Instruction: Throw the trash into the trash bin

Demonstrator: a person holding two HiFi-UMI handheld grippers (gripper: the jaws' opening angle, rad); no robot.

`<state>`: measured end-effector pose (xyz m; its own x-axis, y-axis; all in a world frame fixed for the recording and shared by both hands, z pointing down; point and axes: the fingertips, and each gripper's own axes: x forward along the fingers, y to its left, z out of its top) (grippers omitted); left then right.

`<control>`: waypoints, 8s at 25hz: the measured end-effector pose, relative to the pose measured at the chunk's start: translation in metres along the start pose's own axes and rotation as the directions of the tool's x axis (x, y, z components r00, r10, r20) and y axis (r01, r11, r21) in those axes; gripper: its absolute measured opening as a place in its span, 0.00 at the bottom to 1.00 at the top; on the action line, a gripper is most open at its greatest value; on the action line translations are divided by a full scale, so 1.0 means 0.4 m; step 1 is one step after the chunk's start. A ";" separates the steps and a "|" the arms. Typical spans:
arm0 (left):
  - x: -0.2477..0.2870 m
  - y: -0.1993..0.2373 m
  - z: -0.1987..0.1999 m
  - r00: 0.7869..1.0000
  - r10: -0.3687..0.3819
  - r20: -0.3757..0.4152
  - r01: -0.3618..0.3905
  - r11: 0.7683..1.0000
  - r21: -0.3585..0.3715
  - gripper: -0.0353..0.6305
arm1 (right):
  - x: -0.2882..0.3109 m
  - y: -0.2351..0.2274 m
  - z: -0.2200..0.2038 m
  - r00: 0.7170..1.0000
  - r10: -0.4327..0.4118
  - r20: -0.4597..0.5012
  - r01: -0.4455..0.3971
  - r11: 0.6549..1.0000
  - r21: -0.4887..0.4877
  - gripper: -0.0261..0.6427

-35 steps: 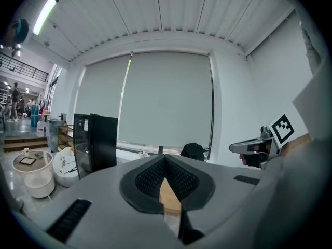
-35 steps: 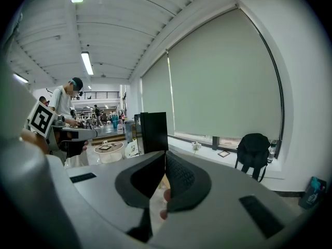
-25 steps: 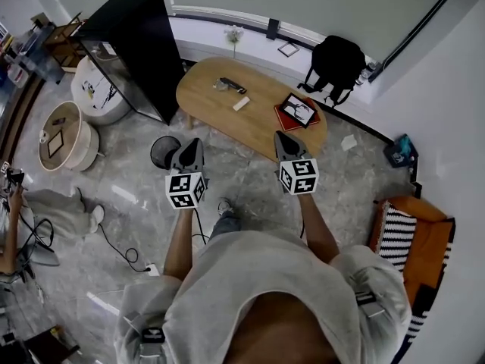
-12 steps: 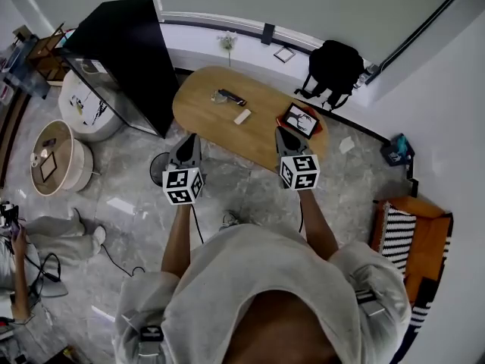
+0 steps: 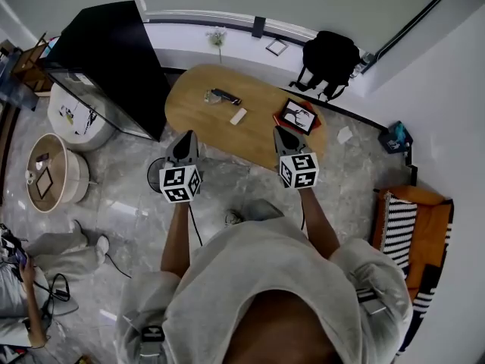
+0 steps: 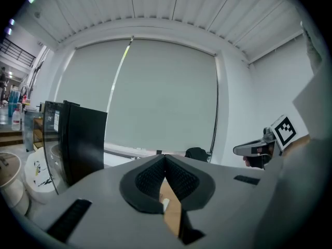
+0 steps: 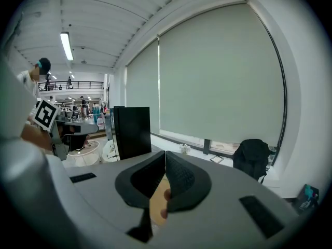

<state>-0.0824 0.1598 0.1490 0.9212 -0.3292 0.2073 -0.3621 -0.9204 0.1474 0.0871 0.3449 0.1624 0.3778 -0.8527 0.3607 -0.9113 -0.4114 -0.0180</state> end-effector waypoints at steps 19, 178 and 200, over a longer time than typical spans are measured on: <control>0.315 0.050 0.018 0.992 0.100 -0.073 -0.102 0.995 -0.017 0.08 | 0.349 -0.164 0.066 0.988 0.149 -0.029 -0.149 0.989 0.018 0.08; -0.259 0.486 -0.747 0.593 0.727 -0.347 -0.802 0.498 -0.329 0.08 | 0.724 0.937 -0.725 0.172 0.720 -0.672 -0.978 0.205 -0.030 0.09; -0.356 0.517 -0.787 0.527 0.768 -0.364 -0.841 0.411 -0.352 0.08 | 0.742 1.075 -0.755 0.171 0.715 -0.678 -0.985 0.123 -0.118 0.13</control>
<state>-0.3333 0.0829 0.4543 0.1560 -0.8034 0.5747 -0.9735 -0.0268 0.2269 -0.2421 0.0120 0.5433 -0.6982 -0.2214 0.6808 -0.5040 0.8274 -0.2478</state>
